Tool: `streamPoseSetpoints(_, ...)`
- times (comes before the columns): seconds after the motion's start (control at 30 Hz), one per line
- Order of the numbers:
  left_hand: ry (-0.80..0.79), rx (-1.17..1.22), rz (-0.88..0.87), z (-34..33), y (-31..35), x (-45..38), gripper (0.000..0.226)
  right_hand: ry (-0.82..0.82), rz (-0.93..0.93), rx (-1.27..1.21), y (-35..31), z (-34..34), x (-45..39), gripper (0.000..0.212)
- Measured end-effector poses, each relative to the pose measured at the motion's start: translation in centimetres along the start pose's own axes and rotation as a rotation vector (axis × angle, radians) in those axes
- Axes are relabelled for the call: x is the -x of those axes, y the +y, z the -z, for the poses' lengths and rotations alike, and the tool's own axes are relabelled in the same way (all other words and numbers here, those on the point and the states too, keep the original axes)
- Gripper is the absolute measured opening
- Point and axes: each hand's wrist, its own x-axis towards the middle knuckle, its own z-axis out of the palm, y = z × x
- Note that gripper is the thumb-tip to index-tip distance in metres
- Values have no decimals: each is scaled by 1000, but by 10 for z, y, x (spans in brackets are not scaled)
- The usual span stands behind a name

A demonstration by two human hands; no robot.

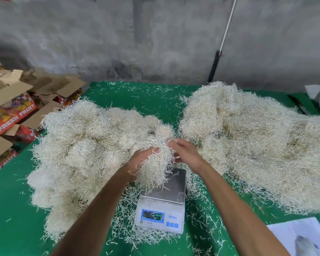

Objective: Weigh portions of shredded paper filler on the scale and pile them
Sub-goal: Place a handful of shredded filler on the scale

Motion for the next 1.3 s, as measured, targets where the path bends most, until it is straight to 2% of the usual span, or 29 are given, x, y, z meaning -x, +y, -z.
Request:
streamPoseSetpoints(0.03, -19, -71, -49, -5, 0, 4, 85, 5, -14, 16, 5, -5, -4, 44)
streamPoseSetpoints(0.1, -101, -149, -120, -2, -15, 2, 50, 127, -33, -43, 11, 0, -11, 25)
streamPoseSetpoints(0.13, -142, -126, -101, 4, -25, -2, 39, 227, -44, -108, 14, 10, -14, 19)
streamPoseSetpoints(0.2, -120, -122, -13, 9, -30, 2, 30, 487, -90, -310, 18, 37, -22, 21)
streamPoseSetpoints(0.27, -84, -195, -33, 16, -35, 5, 32, 702, -119, -463, 24, 59, -22, 28)
streamPoseSetpoints(0.3, -71, -226, -49, 16, -36, 8, 35, 714, -118, -441, 26, 63, -19, 38)
streamPoseSetpoints(0.33, -66, -198, -73, 15, -33, 12, 37, 639, -111, -348, 25, 62, -16, 49)
streamPoseSetpoints(0.4, -66, -174, -163, 0, -17, 19, 42, 300, -110, -139, 23, 42, -5, 62)
streamPoseSetpoints(0.47, -106, -176, -190, -16, 3, 24, 58, -18, -154, -35, 24, 21, 1, 56)
streamPoseSetpoints(0.53, -169, -99, -140, -28, 16, 25, 46, -106, -175, 23, 27, 17, -2, 62)
streamPoseSetpoints(0.67, -138, -91, -154, -30, 11, 18, 51, 26, -145, 62, 21, 25, -10, 68)
streamPoseSetpoints(0.73, -117, -83, -134, -31, 12, 9, 53, 115, -132, 10, 17, 20, -15, 56)
streamPoseSetpoints(0.9, -95, -72, -143, -22, 8, 9, 81, 408, -256, -265, 15, 29, -38, 27)
streamPoseSetpoints(1.0, 13, -128, -121, -10, -12, 13, 60, 659, -309, -359, 19, 71, -45, 23)
streamPoseSetpoints(1.07, 44, -121, -136, -3, -25, 17, 31, 725, -226, -469, 25, 91, -48, 31)
streamPoseSetpoints(1.1, 50, -47, -128, -1, -26, 19, 29, 726, -187, -524, 27, 94, -49, 38)
streamPoseSetpoints(1.13, 79, 2, -90, -2, -26, 20, 35, 705, -168, -502, 32, 96, -50, 46)
streamPoseSetpoints(1.23, 117, 142, -27, -10, -23, 19, 55, 539, -243, -37, 53, 79, -48, 66)
streamPoseSetpoints(1.3, 62, 210, -12, -16, -28, 18, 45, 512, -280, 190, 64, 60, -39, 63)
